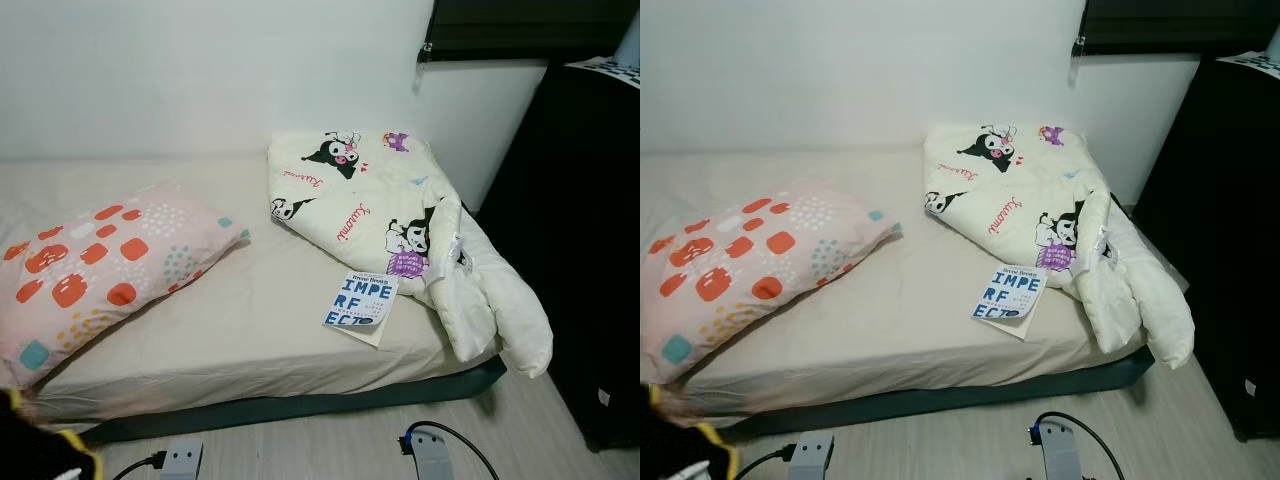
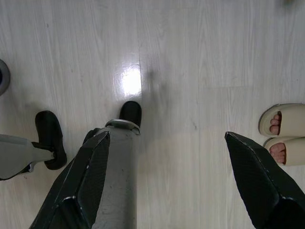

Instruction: Clean up the room

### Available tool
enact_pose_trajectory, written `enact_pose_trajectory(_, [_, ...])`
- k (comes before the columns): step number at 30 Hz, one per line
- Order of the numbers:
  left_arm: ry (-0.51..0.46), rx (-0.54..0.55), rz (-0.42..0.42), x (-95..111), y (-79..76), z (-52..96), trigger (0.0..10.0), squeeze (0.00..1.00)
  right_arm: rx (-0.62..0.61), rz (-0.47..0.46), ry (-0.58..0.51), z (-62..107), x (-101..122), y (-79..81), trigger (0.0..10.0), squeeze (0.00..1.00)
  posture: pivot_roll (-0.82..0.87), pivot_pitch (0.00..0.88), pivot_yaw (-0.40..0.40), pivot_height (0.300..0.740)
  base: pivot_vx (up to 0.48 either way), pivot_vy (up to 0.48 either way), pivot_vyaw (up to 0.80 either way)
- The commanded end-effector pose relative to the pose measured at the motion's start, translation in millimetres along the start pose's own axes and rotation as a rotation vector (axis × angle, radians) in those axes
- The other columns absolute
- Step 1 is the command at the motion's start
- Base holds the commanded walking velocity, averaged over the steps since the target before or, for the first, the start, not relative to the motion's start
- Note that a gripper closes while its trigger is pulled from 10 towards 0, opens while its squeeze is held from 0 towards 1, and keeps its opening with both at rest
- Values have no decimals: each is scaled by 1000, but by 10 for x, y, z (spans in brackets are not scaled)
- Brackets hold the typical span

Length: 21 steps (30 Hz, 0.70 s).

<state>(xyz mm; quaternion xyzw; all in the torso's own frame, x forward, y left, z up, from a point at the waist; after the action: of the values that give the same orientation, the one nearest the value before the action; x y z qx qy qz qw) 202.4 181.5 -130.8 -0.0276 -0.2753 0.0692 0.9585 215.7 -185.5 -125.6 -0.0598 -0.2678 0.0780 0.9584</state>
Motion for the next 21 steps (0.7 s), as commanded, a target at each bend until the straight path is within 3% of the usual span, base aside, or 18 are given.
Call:
enact_pose_trajectory(1, [31,6,-11,-87,31,11,10000,0,1,6,29,8,-98,6,10000,0,-49,65,-10,740,0,0,0])
enact_pose_trajectory(21, [35,2,-20,-103,26,12,10000,0,1,17,35,9,-110,8,10000,0,-46,53,-18,740,0,0,0])
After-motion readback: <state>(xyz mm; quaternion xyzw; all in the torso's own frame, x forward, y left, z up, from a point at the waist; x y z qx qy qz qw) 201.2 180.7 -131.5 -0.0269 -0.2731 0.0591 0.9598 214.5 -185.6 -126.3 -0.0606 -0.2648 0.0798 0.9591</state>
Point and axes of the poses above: a point about 5 cm out from each wrist's last joint towards the gripper, its own z axis pointing back from the gripper into the wrist, its own x axis along the axis of the wrist's last joint, y = z × x, the point moved 5 cm from there along -z, pointing out of the wrist towards the gripper, and after that the axes turned 6 degrees about z, right-handed, at the moved point
